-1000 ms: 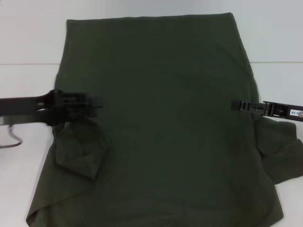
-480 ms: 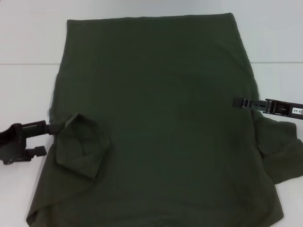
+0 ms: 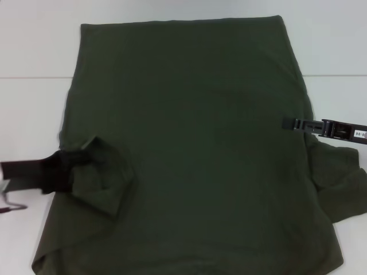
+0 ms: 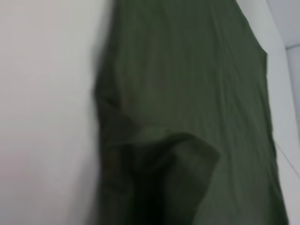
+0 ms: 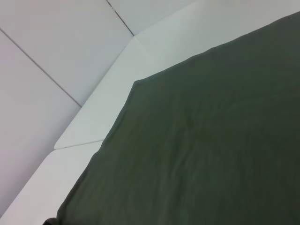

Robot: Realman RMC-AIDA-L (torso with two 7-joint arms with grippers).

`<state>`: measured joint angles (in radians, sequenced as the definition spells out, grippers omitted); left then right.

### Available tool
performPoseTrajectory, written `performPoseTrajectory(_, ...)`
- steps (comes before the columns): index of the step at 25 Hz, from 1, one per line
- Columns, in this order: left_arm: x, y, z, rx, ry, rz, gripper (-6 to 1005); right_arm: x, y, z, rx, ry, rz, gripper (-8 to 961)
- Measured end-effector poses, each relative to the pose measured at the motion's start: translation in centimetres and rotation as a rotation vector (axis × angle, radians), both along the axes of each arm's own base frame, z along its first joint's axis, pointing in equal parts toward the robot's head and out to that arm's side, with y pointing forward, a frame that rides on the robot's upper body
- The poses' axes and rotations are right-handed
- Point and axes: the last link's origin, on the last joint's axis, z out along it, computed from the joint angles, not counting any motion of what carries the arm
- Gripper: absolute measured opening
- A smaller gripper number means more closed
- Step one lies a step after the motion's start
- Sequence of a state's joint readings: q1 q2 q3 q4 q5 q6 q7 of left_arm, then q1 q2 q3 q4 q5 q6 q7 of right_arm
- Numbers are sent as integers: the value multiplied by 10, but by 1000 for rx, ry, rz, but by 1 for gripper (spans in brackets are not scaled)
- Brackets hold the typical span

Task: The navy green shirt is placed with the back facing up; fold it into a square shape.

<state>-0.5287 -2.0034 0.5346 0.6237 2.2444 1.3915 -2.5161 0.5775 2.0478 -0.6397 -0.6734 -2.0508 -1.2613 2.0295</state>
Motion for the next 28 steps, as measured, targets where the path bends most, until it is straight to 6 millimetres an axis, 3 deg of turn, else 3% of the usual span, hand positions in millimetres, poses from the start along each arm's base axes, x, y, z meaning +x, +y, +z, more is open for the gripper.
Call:
performPoseTrajectory(3, 21, 8, -5, -3, -62, -98, 891, 1, 0, 0, 0, 0, -2, 913)
performPoseTrajectory(6, 38, 7, 3, 15, -147, -206, 891, 2, -2, 3, -3, 1, -2, 913)
performPoseTrajectory(13, 16, -12, 25, 59, -81, -284, 891, 12, -3, 24, -21, -5, -32, 913)
performPoseTrajectory(15, 16, -20, 31, 95, -41, -415, 891, 17, -4, 35, -46, -5, -74, 913)
performPoseTrajectory(23, 19, -17, 31, 124, 9, -495, 890, 42, -7, 87, -143, -104, -323, 914)
performPoseTrajectory(28, 21, -14, 32, 132, 14, -511, 890, 48, -9, 90, -174, -178, -379, 914)
